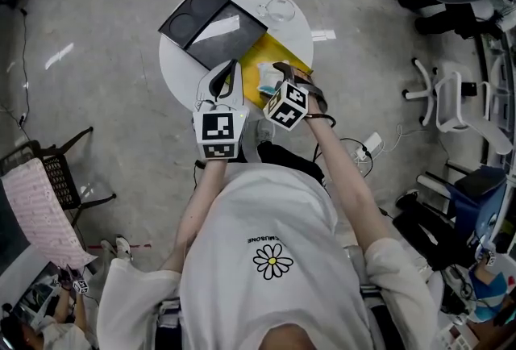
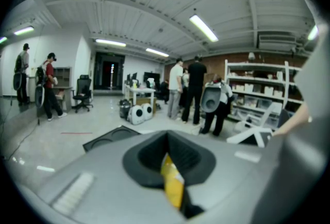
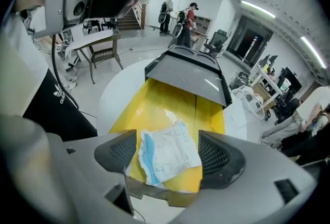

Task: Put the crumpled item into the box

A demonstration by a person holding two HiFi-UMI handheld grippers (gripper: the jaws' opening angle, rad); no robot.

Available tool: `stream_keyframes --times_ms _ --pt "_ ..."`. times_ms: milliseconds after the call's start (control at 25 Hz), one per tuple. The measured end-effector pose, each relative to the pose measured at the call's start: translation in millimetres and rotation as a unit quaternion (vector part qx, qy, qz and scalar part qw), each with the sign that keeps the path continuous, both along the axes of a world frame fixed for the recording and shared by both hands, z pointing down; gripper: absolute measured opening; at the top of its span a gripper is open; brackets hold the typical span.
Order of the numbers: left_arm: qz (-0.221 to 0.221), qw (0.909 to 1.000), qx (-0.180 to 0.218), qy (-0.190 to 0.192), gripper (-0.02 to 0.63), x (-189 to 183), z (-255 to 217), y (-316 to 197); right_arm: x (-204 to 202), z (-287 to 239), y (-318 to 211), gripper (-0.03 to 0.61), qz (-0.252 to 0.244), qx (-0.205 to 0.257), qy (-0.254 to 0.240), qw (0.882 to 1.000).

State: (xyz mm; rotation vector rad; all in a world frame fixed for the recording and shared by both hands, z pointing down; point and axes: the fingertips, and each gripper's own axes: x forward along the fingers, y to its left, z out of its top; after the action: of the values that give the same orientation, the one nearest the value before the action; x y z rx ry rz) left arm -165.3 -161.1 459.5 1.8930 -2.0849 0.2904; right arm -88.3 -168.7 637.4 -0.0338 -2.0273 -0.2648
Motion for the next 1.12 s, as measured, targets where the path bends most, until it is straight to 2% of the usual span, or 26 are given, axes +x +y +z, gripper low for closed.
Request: stream_keyframes --times_ms 280,400,480,560,720,840,960,1120 --pt "0.011 0.9999 0.002 -0.001 0.0 5 -1 -4 -10 -36 -22 0.35 0.031 0.016 -0.048 0.998" --pt "0.019 0.9998 0.002 -0.007 0.0 7 -5 -8 -16 -64 -37 0.322 0.065 0.019 -0.087 0.994" --pt "0.024 0.9996 0.004 -0.013 0.0 7 -11 -11 -16 -88 -48 0.294 0.104 0.017 -0.122 0.987" --pt "0.029 0.9994 0.006 -0.018 0.0 9 -18 -15 -11 -113 -61 0.237 0.157 0.014 -0.164 0.974" --pt "0.042 0.9988 0.01 -0.022 0.0 13 -23 -22 12 -148 -83 0.113 0.265 0.01 -0.243 0.933" --pt "0.053 0.9983 0.01 -0.023 0.0 18 -23 -26 34 -167 -90 0.009 0.315 0.03 -0.273 0.909" --pt "0.064 0.9977 0.01 -0.022 0.0 25 -21 -28 54 -179 -89 0.002 0.351 0.047 -0.286 0.891" --pt "0.076 0.9969 0.011 -0.021 0.0 31 -19 -30 79 -185 -81 0.0 0.401 0.038 -0.305 0.863"
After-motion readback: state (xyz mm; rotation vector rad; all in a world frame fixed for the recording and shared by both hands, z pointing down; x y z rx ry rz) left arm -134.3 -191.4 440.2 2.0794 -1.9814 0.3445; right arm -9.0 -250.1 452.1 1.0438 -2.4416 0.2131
